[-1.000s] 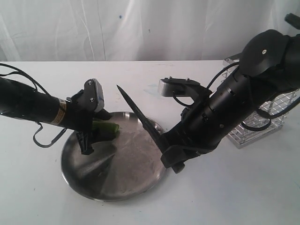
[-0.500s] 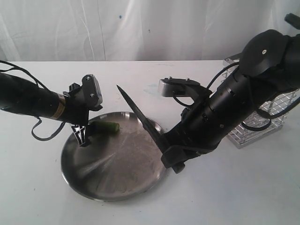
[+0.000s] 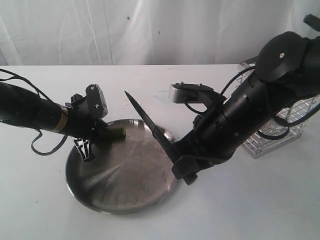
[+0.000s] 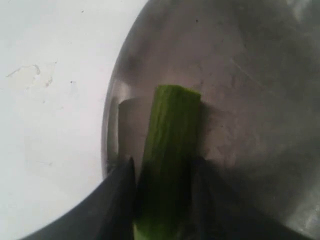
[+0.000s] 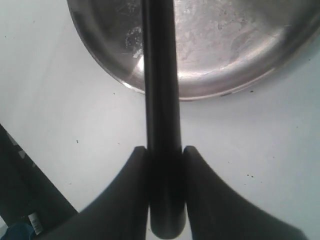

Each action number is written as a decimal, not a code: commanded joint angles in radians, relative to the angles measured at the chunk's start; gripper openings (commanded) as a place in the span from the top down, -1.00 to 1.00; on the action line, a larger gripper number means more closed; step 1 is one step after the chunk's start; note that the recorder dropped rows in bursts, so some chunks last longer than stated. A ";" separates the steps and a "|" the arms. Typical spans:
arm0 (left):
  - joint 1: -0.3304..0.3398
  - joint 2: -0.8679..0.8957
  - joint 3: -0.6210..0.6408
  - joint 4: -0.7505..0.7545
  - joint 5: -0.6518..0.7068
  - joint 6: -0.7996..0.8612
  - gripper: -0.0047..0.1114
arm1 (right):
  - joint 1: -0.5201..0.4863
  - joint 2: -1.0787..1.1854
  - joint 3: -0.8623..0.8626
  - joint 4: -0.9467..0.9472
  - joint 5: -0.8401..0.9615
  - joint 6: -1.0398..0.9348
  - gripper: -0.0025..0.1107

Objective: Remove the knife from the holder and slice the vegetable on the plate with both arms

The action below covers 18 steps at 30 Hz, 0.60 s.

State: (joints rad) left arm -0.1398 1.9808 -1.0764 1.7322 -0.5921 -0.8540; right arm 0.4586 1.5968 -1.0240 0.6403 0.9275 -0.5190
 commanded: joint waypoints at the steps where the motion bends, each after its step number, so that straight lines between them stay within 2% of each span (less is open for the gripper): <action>1: -0.002 -0.002 0.016 0.012 0.024 -0.006 0.25 | -0.002 -0.013 0.001 -0.001 -0.001 -0.011 0.96; 7: -0.002 -0.002 0.016 0.012 0.009 -0.044 0.28 | -0.002 -0.013 0.001 -0.001 -0.001 -0.011 0.96; 9: -0.002 -0.002 0.016 0.012 0.002 -0.070 0.44 | -0.002 -0.013 0.001 -0.001 -0.001 -0.011 0.96; 12: -0.002 -0.014 0.016 0.012 -0.030 -0.070 0.89 | -0.002 -0.013 0.001 -0.001 -0.001 -0.011 0.96; 18: -0.002 -0.111 0.016 -0.006 -0.035 -0.070 0.92 | -0.002 -0.013 0.001 -0.001 -0.001 -0.011 0.96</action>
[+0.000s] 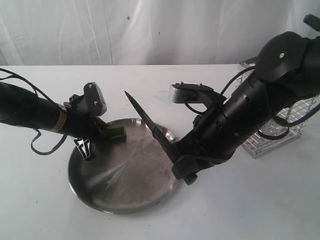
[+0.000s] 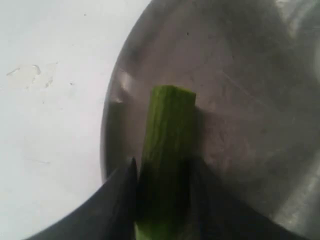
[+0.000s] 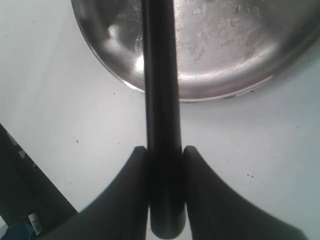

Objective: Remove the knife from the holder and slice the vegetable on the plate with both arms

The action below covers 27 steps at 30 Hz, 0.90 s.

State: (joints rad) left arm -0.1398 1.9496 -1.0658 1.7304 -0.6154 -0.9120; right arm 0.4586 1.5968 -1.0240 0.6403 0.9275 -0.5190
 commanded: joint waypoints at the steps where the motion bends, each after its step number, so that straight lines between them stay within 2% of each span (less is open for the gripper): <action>1: -0.002 -0.101 0.006 -0.004 -0.011 -0.016 0.92 | -0.002 -0.013 0.001 -0.001 -0.001 -0.011 0.96; 7: -0.002 -0.156 0.035 0.014 -0.105 -0.343 0.92 | -0.002 -0.013 0.001 -0.001 -0.008 -0.011 0.96; 11: -0.012 -0.156 0.142 0.014 -0.142 -0.346 0.92 | -0.002 -0.013 0.001 -0.001 -0.010 -0.011 0.96; 15: -0.066 -0.156 0.222 0.014 0.012 -0.273 0.92 | -0.002 -0.013 0.001 -0.003 -0.008 -0.011 0.96; 21: -0.168 -0.156 0.239 0.014 0.163 -0.258 0.92 | -0.002 -0.013 0.001 -0.004 -0.006 -0.011 0.96; 27: -0.181 -0.156 0.239 0.014 0.204 -0.253 0.92 | -0.002 -0.013 0.001 -0.004 -0.004 -0.011 0.96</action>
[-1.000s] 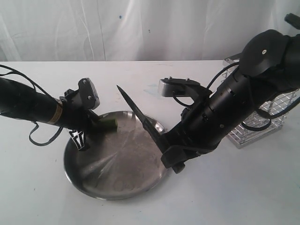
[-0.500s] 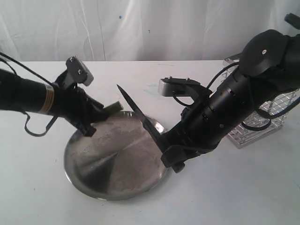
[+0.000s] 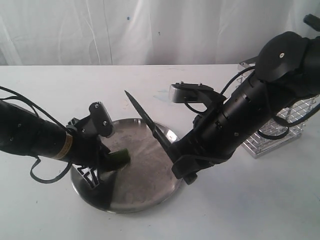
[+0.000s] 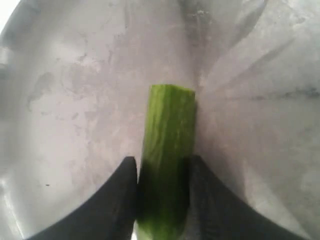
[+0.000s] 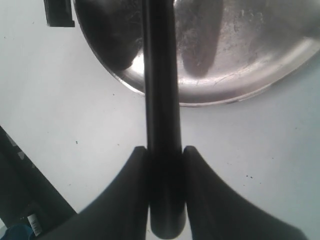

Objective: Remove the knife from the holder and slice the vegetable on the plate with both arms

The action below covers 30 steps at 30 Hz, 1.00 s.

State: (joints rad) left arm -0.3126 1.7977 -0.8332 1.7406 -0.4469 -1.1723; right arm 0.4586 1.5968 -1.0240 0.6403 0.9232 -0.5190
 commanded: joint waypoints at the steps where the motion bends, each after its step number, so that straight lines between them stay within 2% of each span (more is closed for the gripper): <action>1: -0.008 -0.004 0.006 0.004 0.035 0.012 0.92 | -0.002 -0.013 0.001 -0.004 0.000 -0.011 0.96; 3: -0.008 -0.004 0.006 0.004 0.028 0.023 0.82 | -0.002 -0.013 0.001 -0.004 0.000 -0.011 0.96; 10: -0.008 -0.004 0.006 0.004 0.020 0.025 0.18 | -0.002 -0.013 0.001 -0.004 0.000 -0.011 0.96; 14: -0.008 -0.012 -0.010 0.004 0.046 0.024 0.01 | -0.002 -0.013 0.001 -0.004 0.000 -0.011 0.96; 19: -0.008 -0.092 -0.017 0.004 0.022 0.017 -0.03 | -0.002 -0.013 0.001 -0.004 0.002 -0.009 0.96; 23: -0.008 -0.219 -0.017 0.004 0.022 0.017 -0.03 | 0.003 -0.013 0.001 -0.003 0.014 0.057 0.96; 27: -0.008 -0.361 -0.017 0.004 0.091 0.026 -0.01 | 0.048 -0.013 0.001 -0.003 0.016 0.148 0.96; 29: -0.008 -0.426 -0.017 0.004 0.215 0.026 0.17 | 0.093 -0.013 -0.001 -0.003 -0.004 0.192 0.96; 30: -0.008 -0.447 -0.017 -0.010 0.292 0.026 0.35 | 0.118 -0.013 -0.002 -0.003 -0.037 0.224 0.96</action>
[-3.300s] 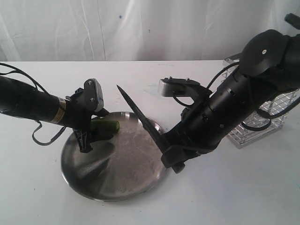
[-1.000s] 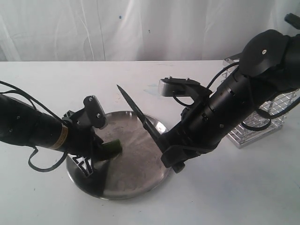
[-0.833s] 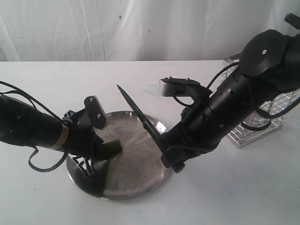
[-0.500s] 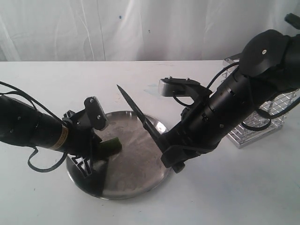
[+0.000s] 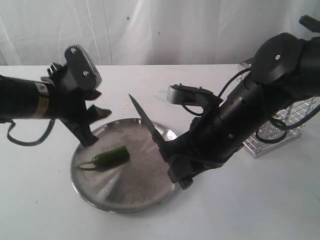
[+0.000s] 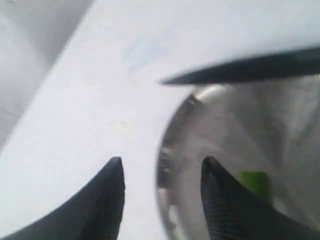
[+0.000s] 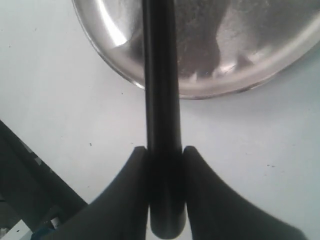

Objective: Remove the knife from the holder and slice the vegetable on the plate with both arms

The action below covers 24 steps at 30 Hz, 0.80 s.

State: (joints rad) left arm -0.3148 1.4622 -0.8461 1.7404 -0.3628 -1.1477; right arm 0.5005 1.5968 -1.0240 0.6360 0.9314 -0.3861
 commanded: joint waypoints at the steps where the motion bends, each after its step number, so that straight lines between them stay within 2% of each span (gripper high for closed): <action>1: -0.006 -0.132 -0.004 -0.064 0.277 0.001 0.58 | 0.102 -0.013 -0.002 0.000 -0.098 0.123 0.96; 2: -0.006 -0.147 -0.004 -0.116 0.336 0.001 0.85 | 0.123 -0.011 -0.002 0.000 -0.152 0.147 0.96; 3: -0.006 -0.154 -0.004 -0.148 0.363 0.001 0.90 | 0.147 -0.004 -0.005 0.000 -0.205 0.174 0.96; 6: -0.006 -0.144 -0.004 -0.230 0.363 -0.021 0.92 | 0.188 0.043 -0.021 -0.035 -0.287 0.278 0.96; 11: -0.006 -0.048 -0.004 -0.298 0.246 -0.063 0.92 | 0.227 0.155 -0.051 -0.045 -0.242 0.365 0.96; 14: -0.006 0.024 -0.004 -0.458 0.220 -0.081 0.92 | 0.256 0.189 -0.067 -0.045 -0.237 0.366 0.96; 16: 0.000 0.057 -0.006 -0.543 0.151 -0.032 0.92 | 0.263 0.193 -0.080 -0.050 -0.233 0.386 0.96; 18: 0.025 0.093 -0.019 -0.630 -0.013 0.027 0.92 | 0.263 0.193 -0.104 -0.071 -0.198 0.405 0.96; 19: 0.035 0.103 -0.027 -0.637 -0.048 0.027 0.92 | 0.263 0.196 -0.113 -0.092 -0.185 0.421 0.96; 22: 0.039 0.184 -0.043 -0.646 -0.069 0.066 0.92 | 0.263 0.198 -0.145 -0.235 -0.170 0.544 0.96; 24: 0.039 0.225 -0.043 -0.690 -0.071 0.086 0.92 | 0.263 0.206 -0.154 -0.258 -0.161 0.570 0.96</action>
State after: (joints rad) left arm -0.2789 1.6380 -0.8862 1.0883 -0.4263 -1.0890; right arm 0.7620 1.7974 -1.1605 0.4321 0.7550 0.1313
